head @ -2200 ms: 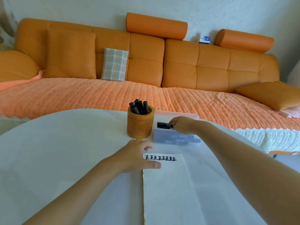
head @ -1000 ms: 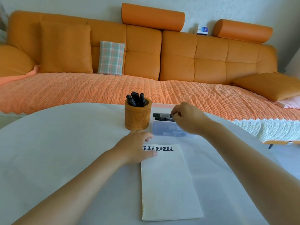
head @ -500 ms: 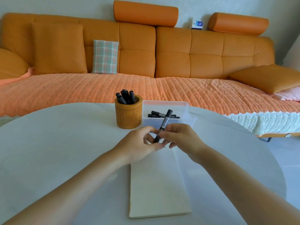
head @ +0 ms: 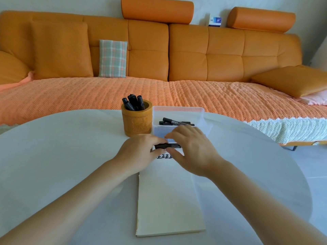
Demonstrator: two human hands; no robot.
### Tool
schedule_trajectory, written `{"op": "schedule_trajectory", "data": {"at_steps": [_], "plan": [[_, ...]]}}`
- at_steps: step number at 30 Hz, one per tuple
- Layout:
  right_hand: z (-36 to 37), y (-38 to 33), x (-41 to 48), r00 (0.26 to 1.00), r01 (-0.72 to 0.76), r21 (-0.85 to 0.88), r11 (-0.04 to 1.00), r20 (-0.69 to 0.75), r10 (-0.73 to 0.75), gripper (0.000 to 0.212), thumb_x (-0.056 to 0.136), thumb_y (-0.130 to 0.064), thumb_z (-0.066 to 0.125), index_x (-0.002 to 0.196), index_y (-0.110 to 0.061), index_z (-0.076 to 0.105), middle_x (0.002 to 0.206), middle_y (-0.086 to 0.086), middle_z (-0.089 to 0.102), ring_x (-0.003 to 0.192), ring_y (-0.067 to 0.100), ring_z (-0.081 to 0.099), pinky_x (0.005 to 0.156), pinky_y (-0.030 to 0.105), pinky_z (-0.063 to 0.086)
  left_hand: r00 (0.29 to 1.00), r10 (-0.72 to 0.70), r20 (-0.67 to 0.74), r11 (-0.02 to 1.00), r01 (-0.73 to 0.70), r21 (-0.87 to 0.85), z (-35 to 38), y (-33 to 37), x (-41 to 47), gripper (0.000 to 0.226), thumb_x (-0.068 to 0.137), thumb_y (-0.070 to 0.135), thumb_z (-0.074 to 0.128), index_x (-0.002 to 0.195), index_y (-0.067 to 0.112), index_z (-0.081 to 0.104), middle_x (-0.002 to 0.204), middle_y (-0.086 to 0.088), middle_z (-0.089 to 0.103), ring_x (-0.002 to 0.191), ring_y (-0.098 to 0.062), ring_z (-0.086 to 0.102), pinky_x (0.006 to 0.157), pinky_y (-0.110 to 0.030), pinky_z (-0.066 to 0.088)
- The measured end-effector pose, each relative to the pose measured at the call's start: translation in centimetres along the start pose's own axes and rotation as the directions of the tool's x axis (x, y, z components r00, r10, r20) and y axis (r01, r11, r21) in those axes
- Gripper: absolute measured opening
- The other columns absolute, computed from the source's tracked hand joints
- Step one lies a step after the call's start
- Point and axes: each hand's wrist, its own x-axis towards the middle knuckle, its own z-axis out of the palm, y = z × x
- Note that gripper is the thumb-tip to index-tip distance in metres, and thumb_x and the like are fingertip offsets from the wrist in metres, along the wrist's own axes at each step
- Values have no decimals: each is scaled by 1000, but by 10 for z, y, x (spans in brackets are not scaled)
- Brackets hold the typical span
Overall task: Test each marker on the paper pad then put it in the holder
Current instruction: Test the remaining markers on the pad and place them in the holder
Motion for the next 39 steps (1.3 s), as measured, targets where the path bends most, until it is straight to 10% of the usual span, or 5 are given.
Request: {"op": "schedule_trajectory", "data": {"at_steps": [15, 19, 29, 35, 39], "plan": [[11, 5, -12, 972, -110, 13, 994, 212, 104, 22, 103, -32, 41, 93, -19, 55, 74, -9, 55, 66, 23, 51, 57, 38, 39, 993, 59, -101, 988, -73, -139, 18, 0, -2, 8, 83, 28, 76, 89, 27, 72, 79, 11, 63, 75, -9, 58, 61, -36, 48], [13, 4, -13, 967, -111, -18, 994, 227, 112, 21, 103, -36, 37, 92, -23, 49, 70, -8, 53, 63, 24, 51, 51, 34, 31, 996, 49, -80, 976, -64, -210, 18, 1, -2, 9, 84, 25, 76, 92, 25, 75, 77, 18, 63, 75, -5, 58, 58, -15, 39], [0, 8, -17, 935, -219, 120, 968, 311, 172, 43, 98, -44, 46, 133, -28, 27, 70, 3, 56, 67, 23, 54, 66, 41, 48, 996, -73, -41, 988, 67, -143, 18, -13, -1, 9, 88, 34, 70, 97, 32, 68, 86, 16, 64, 82, -4, 58, 70, -33, 50], [-9, 24, -14, 906, -421, 495, 760, 265, 329, 35, 94, 4, 38, 88, -24, 56, 84, 1, 57, 66, 6, 51, 62, 25, 45, 990, -112, -84, 994, 112, -11, 20, -19, 2, 10, 90, 35, 65, 98, 31, 62, 96, 17, 60, 92, -8, 50, 70, -31, 48], [-11, 28, -13, 877, -473, 730, 493, 333, 347, 52, 94, 14, 36, 106, -18, 75, 104, 7, 67, 89, 15, 67, 83, 27, 54, 973, -217, -81, 976, 216, -18, 22, -29, 7, 6, 90, 34, 64, 95, 32, 64, 93, 15, 58, 93, -10, 49, 67, -27, 39]]}}
